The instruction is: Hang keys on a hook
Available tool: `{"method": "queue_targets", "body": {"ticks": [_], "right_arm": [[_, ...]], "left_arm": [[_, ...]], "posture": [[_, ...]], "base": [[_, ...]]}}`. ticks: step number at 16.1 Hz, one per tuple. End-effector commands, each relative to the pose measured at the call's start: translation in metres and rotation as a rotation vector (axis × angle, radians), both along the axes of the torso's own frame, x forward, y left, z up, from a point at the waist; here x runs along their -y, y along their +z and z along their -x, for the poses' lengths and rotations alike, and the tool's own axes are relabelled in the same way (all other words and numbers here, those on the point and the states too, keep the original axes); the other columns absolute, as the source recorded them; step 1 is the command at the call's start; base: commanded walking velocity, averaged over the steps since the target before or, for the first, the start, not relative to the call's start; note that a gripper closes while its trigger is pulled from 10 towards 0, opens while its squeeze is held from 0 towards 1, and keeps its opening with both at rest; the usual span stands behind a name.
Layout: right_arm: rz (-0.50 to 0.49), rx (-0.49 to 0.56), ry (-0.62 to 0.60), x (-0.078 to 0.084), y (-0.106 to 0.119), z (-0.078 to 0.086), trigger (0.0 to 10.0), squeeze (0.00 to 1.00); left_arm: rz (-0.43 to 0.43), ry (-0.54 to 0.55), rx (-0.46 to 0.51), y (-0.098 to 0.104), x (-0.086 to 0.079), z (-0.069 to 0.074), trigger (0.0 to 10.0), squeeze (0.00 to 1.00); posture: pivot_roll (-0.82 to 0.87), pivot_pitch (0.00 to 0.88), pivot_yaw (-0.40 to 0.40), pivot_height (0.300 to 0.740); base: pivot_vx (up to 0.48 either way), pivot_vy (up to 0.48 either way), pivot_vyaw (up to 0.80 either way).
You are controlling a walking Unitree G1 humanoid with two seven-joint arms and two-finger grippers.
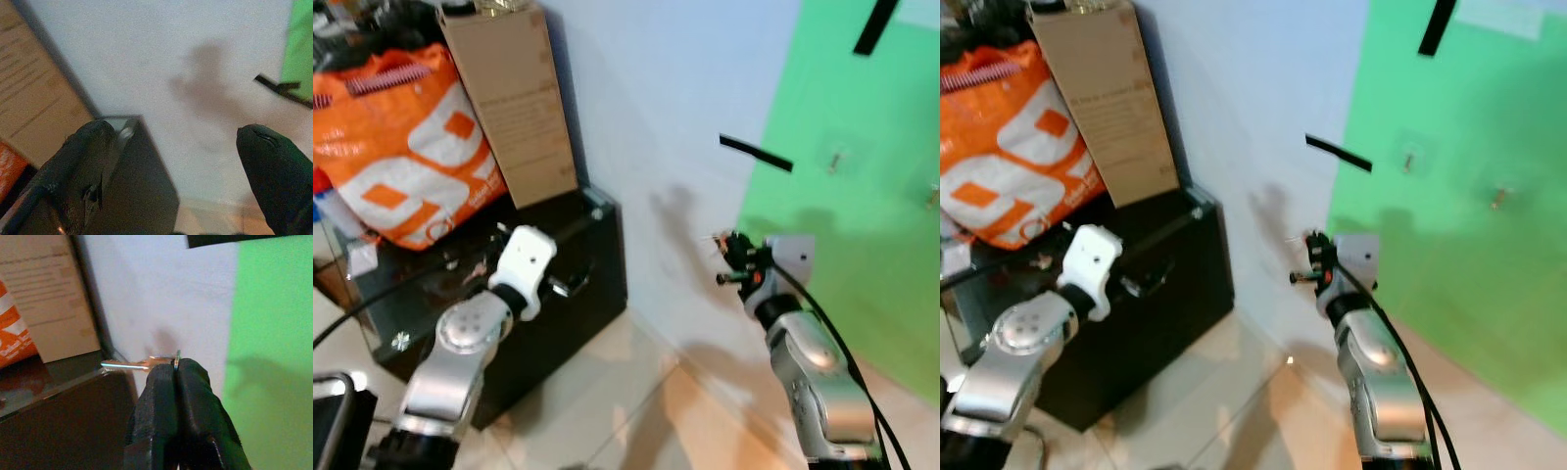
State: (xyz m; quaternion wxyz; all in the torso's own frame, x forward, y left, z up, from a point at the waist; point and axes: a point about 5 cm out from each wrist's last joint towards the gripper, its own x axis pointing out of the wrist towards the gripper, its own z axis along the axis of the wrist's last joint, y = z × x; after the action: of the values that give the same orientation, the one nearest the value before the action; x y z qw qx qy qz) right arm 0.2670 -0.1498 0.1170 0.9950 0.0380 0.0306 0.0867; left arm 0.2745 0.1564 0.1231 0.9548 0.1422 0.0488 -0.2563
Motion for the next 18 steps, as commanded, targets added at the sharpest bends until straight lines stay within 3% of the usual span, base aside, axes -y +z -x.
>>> {"method": "queue_targets", "body": {"ticks": [1,9,13,18], "right_arm": [[-0.006,0.025,-0.016,0.007,0.004,0.0,10.0,0.0],[-0.088,0.133,-0.065,0.017,0.03,-0.008,10.0,0.0],[-0.178,0.209,-0.12,0.027,0.055,-0.02,10.0,0.0],[-0.213,0.238,-0.127,0.031,0.065,-0.027,10.0,0.0]], "left_arm": [[0.007,-0.054,0.005,0.003,0.007,0.001,10.0,0.0],[0.055,-0.286,-0.066,0.011,0.009,0.008,10.0,0.0],[0.057,-0.319,-0.073,0.013,0.008,0.007,10.0,0.0],[0.06,-0.335,-0.073,0.014,0.009,0.008,10.0,0.0]], "posture": [[-0.06,0.0,0.094,0.74],[-0.06,0.0,0.088,0.74],[-0.06,0.0,0.083,0.74],[-0.06,0.0,0.08,0.74]], "base": [[0.0,0.0,0.0],[0.0,0.0,0.0],[0.0,0.0,0.0],[0.0,0.0,0.0]]}}
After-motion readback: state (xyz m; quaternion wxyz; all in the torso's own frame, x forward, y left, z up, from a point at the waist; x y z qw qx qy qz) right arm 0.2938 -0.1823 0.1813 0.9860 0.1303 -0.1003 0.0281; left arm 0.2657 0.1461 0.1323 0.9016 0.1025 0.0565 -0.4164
